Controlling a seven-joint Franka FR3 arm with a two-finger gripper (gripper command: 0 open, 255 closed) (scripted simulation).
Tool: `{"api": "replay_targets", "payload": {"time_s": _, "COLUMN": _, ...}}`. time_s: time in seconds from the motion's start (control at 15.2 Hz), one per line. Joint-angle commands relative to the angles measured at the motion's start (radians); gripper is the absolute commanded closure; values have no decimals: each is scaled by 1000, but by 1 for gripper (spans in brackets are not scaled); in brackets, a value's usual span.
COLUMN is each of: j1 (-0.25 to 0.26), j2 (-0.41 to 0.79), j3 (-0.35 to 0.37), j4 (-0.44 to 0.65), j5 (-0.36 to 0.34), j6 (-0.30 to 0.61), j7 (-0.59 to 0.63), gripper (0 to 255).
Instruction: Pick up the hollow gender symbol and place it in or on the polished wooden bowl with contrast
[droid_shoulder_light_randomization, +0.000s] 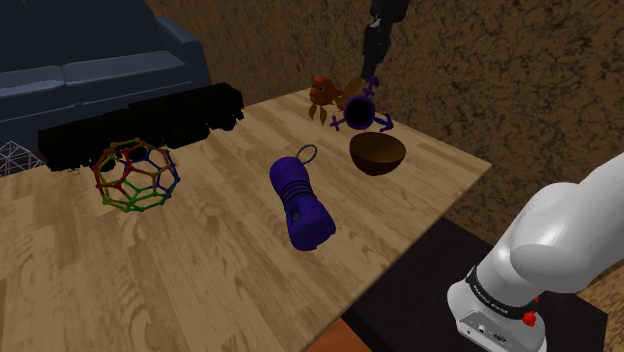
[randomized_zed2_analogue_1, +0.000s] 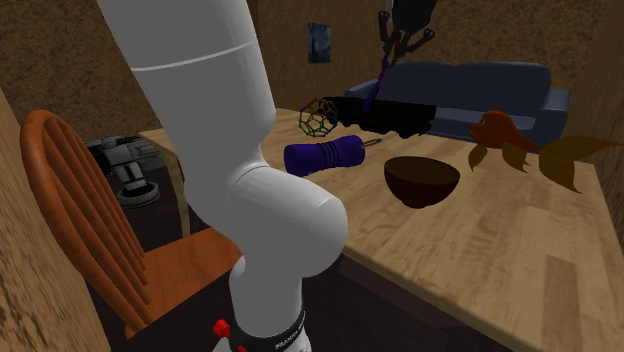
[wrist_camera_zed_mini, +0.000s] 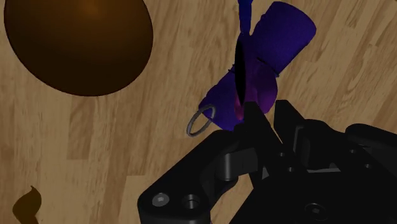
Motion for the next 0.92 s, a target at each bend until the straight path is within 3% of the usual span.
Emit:
{"api": "replay_targets", "payload": {"time_s": 0.0, "j1": -17, "j2": 21, "j3": -34, "j4": 39, "j5": -9, "j6": -35, "j7": -45, "gripper": 255}}
{"api": "replay_targets", "payload": {"time_s": 0.73, "j1": -134, "j2": 245, "j3": -221, "j4": 374, "j5": -6, "j6": -244, "j7": -303, "gripper": 255}}
{"api": "replay_targets", "payload": {"time_s": 0.86, "j1": -132, "j2": 229, "j3": -216, "j4": 327, "j5": -15, "j6": -212, "j7": -308, "gripper": 255}}
